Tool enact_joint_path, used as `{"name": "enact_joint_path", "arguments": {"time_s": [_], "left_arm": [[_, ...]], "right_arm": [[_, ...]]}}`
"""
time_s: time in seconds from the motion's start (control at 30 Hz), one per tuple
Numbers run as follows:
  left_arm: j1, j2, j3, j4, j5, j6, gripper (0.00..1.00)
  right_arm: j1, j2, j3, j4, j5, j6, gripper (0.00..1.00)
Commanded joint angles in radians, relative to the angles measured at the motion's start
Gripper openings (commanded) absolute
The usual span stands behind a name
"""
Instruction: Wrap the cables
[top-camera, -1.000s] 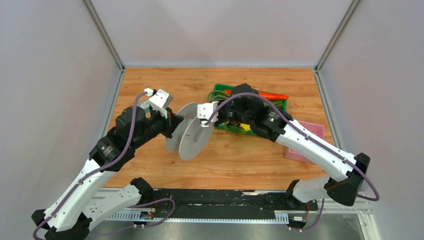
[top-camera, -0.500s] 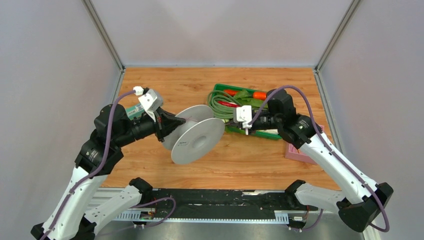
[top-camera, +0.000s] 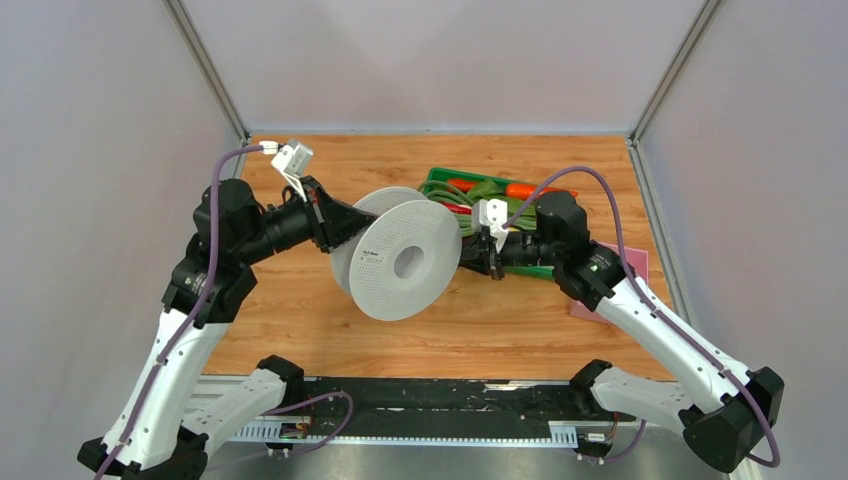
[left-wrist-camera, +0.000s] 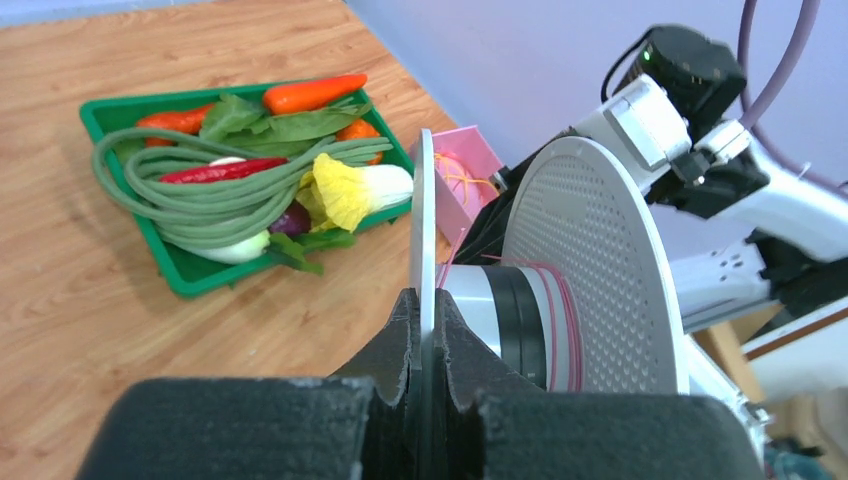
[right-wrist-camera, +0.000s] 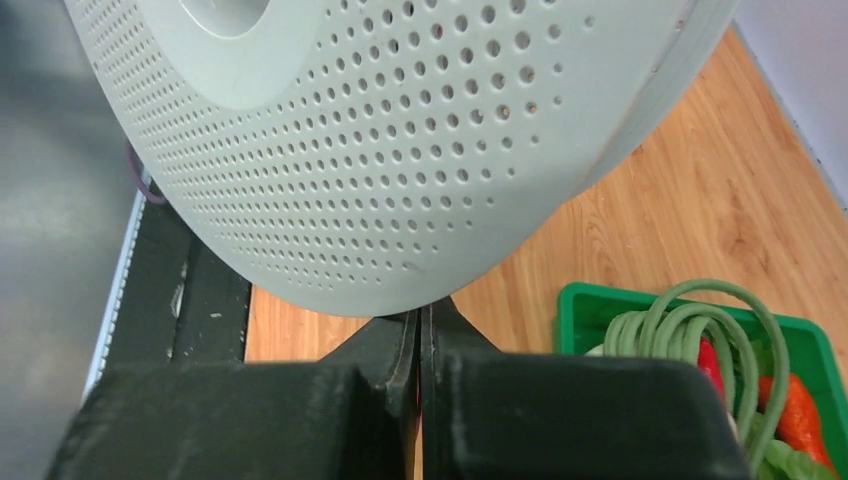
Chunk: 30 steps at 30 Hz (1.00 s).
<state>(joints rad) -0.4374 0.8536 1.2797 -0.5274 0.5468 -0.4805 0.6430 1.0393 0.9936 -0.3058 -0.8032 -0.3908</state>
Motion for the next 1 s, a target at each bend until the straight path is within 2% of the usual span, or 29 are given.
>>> {"name": "enact_joint_path", "arguments": {"time_s": [0.0,0.17,0.43,0.53,0.57,0.6,0.63,0.8,0.97], "left_arm": [[0.068,-0.002,0.073,0.268,0.051,-0.249,0.0],[0.137,0.001,0.037,0.348,0.05,-0.389,0.0],[0.16,0.013,0.021,0.368,0.047,-0.403,0.0],[0.16,0.022,0.046,0.363,0.073,-0.365,0.0],[0.161,0.025,0.056,0.35,0.085,-0.339,0.0],[0.161,0.024,0.069,0.334,0.097,-0.302,0.0],[0.16,0.021,0.076,0.314,0.107,-0.258,0.0],[0.16,0.013,0.135,0.124,0.117,-0.002,0.0],[0.163,-0.018,0.112,0.095,0.13,0.062,0.0]], "right_arm": [[0.021,-0.022,-0.064,0.063,0.036,0.185,0.0],[0.033,-0.036,-0.093,0.125,0.039,0.288,0.0],[0.035,-0.033,-0.064,0.145,0.05,0.34,0.0],[0.035,-0.024,-0.043,0.114,0.071,0.304,0.02],[0.035,-0.022,-0.032,0.096,0.09,0.276,0.05],[0.035,-0.025,-0.02,0.077,0.107,0.261,0.12],[0.034,-0.028,-0.012,0.07,0.131,0.25,0.23],[0.023,-0.076,0.01,-0.009,0.231,0.169,0.5],[-0.04,-0.143,-0.004,-0.093,0.26,0.127,0.73]]}}
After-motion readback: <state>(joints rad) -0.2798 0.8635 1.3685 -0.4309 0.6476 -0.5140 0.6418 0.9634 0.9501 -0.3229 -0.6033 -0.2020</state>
